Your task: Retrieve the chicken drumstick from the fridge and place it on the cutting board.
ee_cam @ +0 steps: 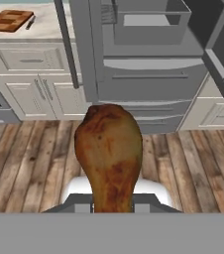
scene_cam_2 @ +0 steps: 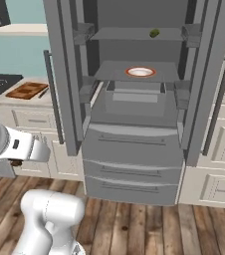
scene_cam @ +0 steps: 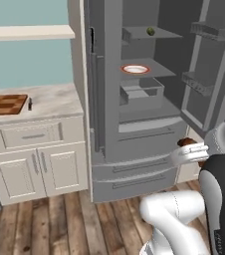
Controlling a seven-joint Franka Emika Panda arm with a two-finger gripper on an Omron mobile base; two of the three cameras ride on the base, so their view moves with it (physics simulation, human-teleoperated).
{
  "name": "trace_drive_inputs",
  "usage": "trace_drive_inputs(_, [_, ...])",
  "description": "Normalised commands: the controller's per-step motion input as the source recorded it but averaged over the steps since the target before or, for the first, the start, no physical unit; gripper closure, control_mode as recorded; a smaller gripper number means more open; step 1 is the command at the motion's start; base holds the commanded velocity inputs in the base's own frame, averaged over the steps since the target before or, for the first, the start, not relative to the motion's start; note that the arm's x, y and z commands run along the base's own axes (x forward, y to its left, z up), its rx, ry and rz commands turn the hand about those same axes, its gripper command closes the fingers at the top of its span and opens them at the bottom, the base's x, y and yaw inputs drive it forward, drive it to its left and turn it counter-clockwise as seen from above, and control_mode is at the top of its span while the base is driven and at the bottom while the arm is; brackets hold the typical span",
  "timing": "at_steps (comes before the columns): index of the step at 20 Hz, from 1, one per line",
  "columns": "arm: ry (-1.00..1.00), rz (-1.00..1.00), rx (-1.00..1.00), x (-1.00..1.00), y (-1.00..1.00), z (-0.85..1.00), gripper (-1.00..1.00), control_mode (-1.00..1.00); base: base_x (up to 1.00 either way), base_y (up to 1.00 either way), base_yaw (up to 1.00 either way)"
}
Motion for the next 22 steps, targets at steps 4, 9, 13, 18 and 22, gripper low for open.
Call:
trace_drive_inputs(4, [0.00,0.00,0.00,0.00,0.00,0.00,1.00,1.00,0.51,0.74,0.00])
trace_drive_inputs(9, [0.00,0.00,0.00,0.00,0.00,0.00,1.00,1.00,0.58,0.27,0.00])
trace_drive_inputs(13, [0.00,0.00,0.00,0.00,0.00,0.00,1.00,1.00,0.49,0.04,0.00])
trace_drive_inputs(18, [0.00,0.00,0.00,0.00,0.00,0.00,1.00,1.00,0.02,0.12,-0.04])
trace_drive_inputs(22, [0.00,0.00,0.00,0.00,0.00,0.00,1.00,1.00,-0.35,0.14,-0.12])
